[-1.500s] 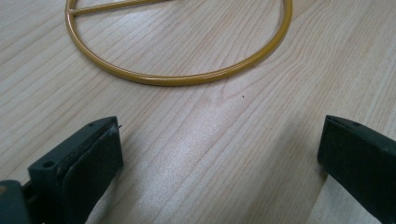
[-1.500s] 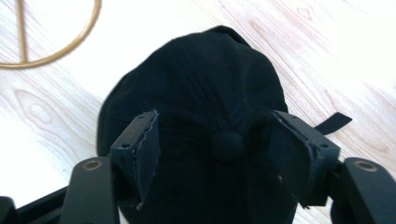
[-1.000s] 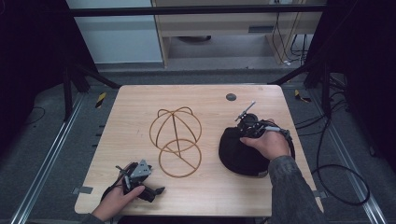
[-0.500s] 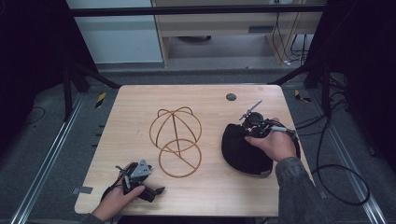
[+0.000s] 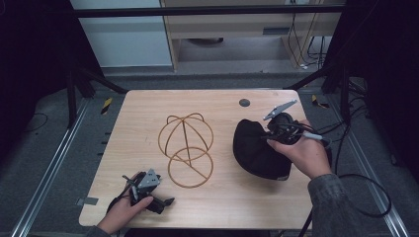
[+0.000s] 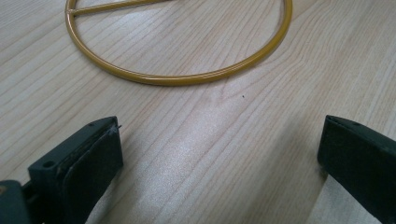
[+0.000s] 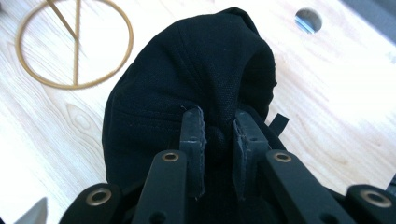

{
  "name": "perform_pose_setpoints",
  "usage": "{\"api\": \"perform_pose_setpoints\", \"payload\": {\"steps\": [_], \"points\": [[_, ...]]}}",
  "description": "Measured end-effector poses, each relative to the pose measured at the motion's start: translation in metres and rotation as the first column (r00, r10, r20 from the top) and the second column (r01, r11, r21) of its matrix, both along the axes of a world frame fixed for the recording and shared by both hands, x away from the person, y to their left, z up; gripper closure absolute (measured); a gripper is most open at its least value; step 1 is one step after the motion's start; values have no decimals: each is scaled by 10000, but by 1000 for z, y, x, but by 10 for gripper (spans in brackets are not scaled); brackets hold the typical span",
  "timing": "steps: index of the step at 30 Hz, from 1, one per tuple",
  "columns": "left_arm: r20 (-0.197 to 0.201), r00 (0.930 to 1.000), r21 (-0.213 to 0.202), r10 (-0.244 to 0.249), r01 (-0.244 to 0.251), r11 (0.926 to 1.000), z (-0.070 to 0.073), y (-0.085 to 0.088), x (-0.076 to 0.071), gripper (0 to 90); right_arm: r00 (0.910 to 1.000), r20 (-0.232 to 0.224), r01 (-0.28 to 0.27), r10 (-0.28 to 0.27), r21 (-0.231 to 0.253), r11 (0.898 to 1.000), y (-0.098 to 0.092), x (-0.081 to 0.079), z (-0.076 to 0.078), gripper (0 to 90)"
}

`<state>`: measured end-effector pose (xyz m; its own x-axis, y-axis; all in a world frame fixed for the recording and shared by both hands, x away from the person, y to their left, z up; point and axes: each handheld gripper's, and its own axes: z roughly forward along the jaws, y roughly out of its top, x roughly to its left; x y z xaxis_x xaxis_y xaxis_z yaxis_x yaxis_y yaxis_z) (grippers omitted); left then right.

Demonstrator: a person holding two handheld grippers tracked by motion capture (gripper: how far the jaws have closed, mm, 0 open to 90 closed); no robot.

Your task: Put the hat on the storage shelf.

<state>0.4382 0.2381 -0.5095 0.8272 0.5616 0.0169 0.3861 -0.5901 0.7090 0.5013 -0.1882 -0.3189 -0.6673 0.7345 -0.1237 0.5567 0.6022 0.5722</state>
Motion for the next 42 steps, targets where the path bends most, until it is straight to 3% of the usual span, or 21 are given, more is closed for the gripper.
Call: {"api": "perform_pose_setpoints", "payload": {"steps": [14,28,42], "points": [[0,10000,-3,3,-3,10000,0,0,0,0,9951,982,-162,93,703,9974,-1,-12,29,768],[-2,10000,0,5,-5,10000,0,0,0,0,9892,1426,-478,326,1039,9934,9,-19,48,768],[-5,10000,0,5,-5,10000,0,0,0,0,9742,2183,-886,572,1367,9866,24,-32,74,767]]}}
